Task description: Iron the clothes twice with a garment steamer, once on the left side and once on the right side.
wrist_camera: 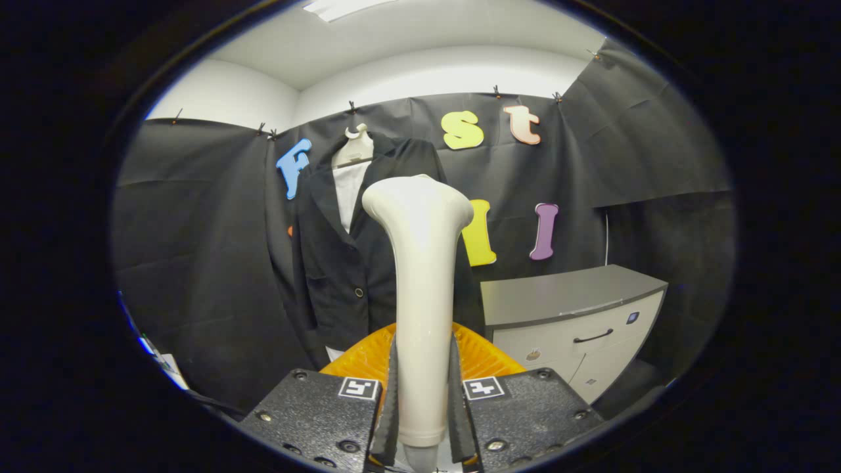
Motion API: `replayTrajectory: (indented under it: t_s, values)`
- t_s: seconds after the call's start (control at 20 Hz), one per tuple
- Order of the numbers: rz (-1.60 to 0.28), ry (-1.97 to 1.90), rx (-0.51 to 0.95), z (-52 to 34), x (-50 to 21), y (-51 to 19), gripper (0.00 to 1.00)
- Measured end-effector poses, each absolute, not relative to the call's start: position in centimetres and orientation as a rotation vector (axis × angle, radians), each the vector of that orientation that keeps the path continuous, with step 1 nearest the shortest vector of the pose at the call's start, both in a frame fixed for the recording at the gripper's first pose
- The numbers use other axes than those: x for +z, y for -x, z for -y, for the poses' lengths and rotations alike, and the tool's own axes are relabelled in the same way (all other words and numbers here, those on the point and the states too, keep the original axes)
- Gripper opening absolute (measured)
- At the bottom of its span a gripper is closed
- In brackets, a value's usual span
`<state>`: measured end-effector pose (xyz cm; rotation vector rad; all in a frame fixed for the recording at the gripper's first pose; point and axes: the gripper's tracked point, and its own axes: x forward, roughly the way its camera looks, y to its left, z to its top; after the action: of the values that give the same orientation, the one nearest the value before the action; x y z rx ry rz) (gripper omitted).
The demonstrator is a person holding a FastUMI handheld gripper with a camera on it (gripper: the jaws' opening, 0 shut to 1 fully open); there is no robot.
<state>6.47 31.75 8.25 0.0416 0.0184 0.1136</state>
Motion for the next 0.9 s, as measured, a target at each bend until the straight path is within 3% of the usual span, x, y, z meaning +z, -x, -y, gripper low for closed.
replayTrajectory:
  t_s: [0.5,0.9]
  values:
    - [0.021,-0.03,0.201,-35.5,11.5,-14.1,0.33]
    - [0.164,-0.039,0.314,-38.3,18.6,-20.1,0.33]
